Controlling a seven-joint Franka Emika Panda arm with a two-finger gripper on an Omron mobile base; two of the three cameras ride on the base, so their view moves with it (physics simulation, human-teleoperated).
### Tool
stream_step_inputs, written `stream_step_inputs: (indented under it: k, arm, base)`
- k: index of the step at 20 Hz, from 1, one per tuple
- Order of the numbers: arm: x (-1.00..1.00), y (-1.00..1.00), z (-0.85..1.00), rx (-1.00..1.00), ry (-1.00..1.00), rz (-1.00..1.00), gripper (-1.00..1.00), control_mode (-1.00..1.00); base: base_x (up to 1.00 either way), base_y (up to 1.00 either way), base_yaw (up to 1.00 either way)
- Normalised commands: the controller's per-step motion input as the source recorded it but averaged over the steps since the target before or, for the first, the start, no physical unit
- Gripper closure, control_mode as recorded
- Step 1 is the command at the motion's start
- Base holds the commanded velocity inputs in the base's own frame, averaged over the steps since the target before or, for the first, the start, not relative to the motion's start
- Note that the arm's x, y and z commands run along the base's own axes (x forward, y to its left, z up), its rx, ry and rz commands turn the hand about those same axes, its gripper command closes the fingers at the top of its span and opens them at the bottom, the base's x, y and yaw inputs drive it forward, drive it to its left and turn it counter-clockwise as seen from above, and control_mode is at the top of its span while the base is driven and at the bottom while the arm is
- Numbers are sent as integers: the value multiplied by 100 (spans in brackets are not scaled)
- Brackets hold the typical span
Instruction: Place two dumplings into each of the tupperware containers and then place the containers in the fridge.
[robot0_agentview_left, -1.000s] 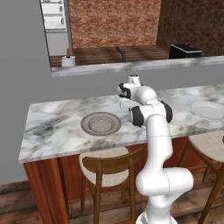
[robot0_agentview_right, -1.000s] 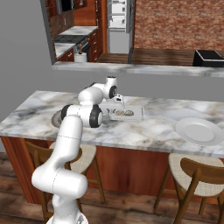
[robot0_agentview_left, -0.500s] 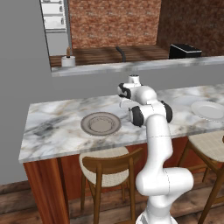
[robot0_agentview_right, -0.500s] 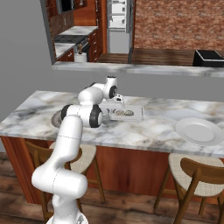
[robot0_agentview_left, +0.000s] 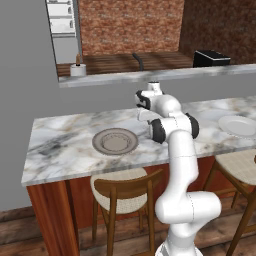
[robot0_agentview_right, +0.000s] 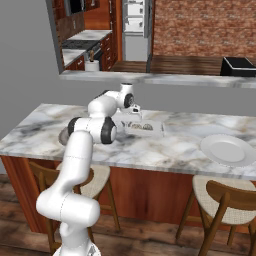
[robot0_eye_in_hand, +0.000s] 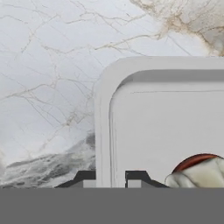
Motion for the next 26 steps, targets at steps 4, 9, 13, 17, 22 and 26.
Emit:
stream_step_inputs:
  k: [4, 9, 13, 17, 22, 26]
  arm:
    - [-53, 0, 60, -2, 1, 15, 100, -100]
    - [-41, 0, 67, 0, 0, 15, 100, -100]
    - [-74, -8, 51, 0, 0, 22, 100, -100]
    - [-88, 2, 60, -2, 3, 28, 100, -100]
    - [-100, 0, 66, -1, 0, 38, 100, -100]
    - [-100, 0, 57, 0, -1, 39, 100, -100]
  base:
    - [0, 0, 0]
    - [0, 0, 0]
    - [0, 0, 0]
    - [0, 0, 0]
    - [0, 0, 0]
    - [0, 0, 0]
